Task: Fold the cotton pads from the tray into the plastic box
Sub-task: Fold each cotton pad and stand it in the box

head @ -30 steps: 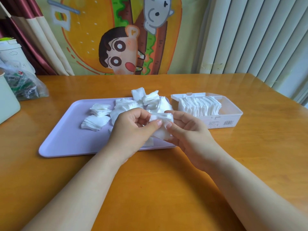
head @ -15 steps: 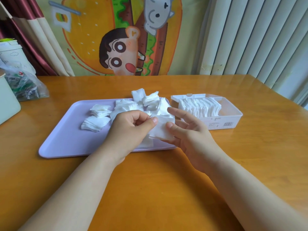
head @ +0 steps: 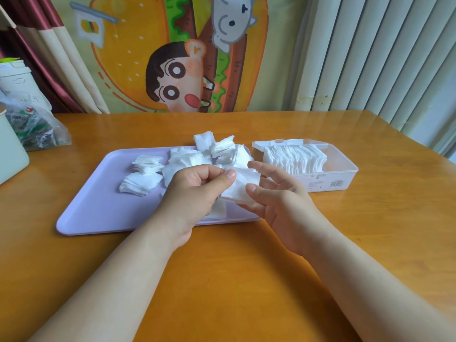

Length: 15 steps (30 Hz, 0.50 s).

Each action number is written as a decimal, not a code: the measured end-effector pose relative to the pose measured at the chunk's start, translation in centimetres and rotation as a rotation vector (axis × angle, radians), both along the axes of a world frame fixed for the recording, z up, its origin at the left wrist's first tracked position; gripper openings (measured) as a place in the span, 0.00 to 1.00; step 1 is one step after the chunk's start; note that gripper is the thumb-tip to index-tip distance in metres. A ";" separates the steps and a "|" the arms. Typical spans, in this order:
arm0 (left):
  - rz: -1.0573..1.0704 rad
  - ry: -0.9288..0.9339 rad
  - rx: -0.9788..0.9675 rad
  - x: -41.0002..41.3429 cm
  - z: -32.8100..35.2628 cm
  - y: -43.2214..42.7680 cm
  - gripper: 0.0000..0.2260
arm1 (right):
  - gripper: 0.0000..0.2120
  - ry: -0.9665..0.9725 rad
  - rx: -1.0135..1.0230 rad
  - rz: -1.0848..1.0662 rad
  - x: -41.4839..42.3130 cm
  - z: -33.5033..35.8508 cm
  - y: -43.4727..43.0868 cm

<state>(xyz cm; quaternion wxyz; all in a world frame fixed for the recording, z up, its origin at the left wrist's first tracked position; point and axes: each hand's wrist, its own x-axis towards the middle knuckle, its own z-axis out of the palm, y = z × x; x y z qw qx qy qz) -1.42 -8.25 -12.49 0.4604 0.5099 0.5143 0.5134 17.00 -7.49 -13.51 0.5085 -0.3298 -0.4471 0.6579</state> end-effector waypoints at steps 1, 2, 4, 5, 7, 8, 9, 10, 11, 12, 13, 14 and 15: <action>0.000 0.004 0.006 0.1 -0.1 0.0 0.08 | 0.22 -0.004 0.009 0.003 0.0 0.0 -0.1; 0.004 0.007 0.012 0.2 -0.2 0.1 0.08 | 0.22 -0.007 0.016 0.005 0.0 0.0 -0.1; 0.012 0.004 0.019 0.3 -0.3 0.1 0.08 | 0.22 -0.016 0.026 0.007 0.0 -0.1 -0.1; 0.014 0.000 0.020 0.3 -0.3 0.1 0.08 | 0.22 -0.019 0.027 0.004 0.0 -0.2 0.0; 0.022 -0.002 0.020 0.3 -0.3 0.1 0.08 | 0.21 -0.014 0.025 -0.005 0.0 -0.2 0.0; 0.027 0.003 0.019 0.4 -0.3 0.1 0.08 | 0.20 -0.006 0.022 -0.011 -0.1 -0.2 0.0; 0.032 0.011 0.017 0.4 -0.4 0.1 0.07 | 0.20 0.002 0.018 -0.018 -0.1 -0.1 0.0; 0.036 0.022 0.018 0.4 -0.4 0.1 0.07 | 0.19 0.007 0.017 -0.022 -0.1 -0.1 0.0; 0.041 0.035 0.023 0.4 -0.4 0.1 0.07 | 0.18 0.011 0.016 -0.023 -0.2 -0.1 0.0; 0.048 0.048 0.032 0.4 -0.4 0.1 0.07 | 0.18 0.012 0.016 -0.022 -0.1 -0.1 0.0; 0.057 0.060 0.045 0.3 -0.5 0.1 0.07 | 0.17 0.013 0.016 -0.021 -0.1 -0.1 0.0; 0.067 0.073 0.058 0.3 -0.5 0.1 0.07 | 0.17 0.011 0.017 -0.022 -0.1 -0.1 0.0; 0.079 0.088 0.066 0.3 -0.5 0.1 0.07 | 0.17 0.010 0.019 -0.022 -0.1 -0.1 0.0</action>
